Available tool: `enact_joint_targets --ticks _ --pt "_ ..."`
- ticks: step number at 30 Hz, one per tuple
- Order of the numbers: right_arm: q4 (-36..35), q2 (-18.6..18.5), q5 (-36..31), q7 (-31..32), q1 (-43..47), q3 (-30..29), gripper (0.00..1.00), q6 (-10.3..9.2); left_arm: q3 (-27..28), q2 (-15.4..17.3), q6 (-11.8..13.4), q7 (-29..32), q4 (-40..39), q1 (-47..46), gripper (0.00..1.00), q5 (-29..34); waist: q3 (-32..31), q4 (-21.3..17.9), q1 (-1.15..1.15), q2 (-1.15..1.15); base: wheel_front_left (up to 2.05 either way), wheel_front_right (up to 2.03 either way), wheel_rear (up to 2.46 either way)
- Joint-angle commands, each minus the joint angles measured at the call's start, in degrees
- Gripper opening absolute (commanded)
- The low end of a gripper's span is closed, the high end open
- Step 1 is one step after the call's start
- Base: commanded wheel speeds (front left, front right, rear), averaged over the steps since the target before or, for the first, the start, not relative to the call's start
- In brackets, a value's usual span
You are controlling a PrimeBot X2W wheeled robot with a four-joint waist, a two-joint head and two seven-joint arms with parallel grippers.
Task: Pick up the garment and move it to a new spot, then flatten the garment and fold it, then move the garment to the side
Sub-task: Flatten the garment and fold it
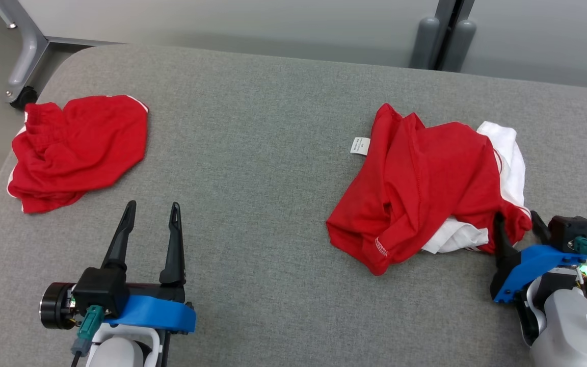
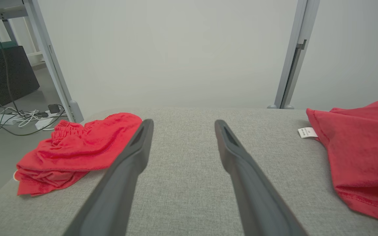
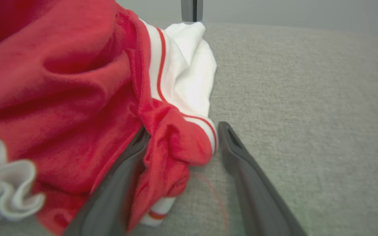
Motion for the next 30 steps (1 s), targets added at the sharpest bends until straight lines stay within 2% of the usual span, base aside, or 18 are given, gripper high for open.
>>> enact_joint_targets --ticks 1,4,5,7,14,25,30 --pt "0.48 -0.14 -0.36 -0.22 -0.96 -0.21 1.00 0.03 0.16 -0.16 -0.11 -0.27 0.02 -0.91 1.00 0.13 0.02 0.05 -0.01 0.00 0.00 0.00 0.00" --pt "4.71 0.34 -0.02 -0.42 -1.57 -0.75 1.00 0.03 0.22 -0.20 -0.22 -0.27 0.18 -1.02 1.00 0.33 -0.10 0.29 -0.01 0.00 0.00 0.00 0.00" --pt "6.05 0.69 0.35 -0.41 -1.81 -0.54 0.44 0.03 0.24 -0.20 -0.26 -0.27 0.27 -0.98 1.00 0.42 -0.20 0.33 -0.01 0.00 0.00 0.00 0.00" --pt "7.39 1.40 1.16 -1.10 -2.37 -0.02 0.00 0.04 0.41 -0.23 -0.22 -0.27 0.37 -0.74 1.00 0.47 -0.51 0.25 -0.01 0.00 0.00 0.00 0.00" --pt "6.07 -0.80 2.61 -2.44 -1.71 -0.83 0.00 0.02 1.10 -0.24 -0.24 -0.27 0.73 0.94 1.00 0.90 -3.04 -1.21 -0.01 0.00 0.00 0.00 0.00" --pt "-9.28 -8.04 5.54 -2.45 6.16 -6.09 0.00 0.02 1.77 -0.25 -0.47 -0.28 0.85 2.69 1.00 1.21 -6.70 -3.64 -0.01 0.00 0.00 0.00 0.00" --pt "-15.01 -8.88 5.38 -2.45 8.35 -8.65 0.00 0.03 1.86 -0.28 -0.52 -0.28 0.85 3.46 1.00 1.39 -7.49 -4.02 -0.01 0.00 0.00 0.00 0.00"
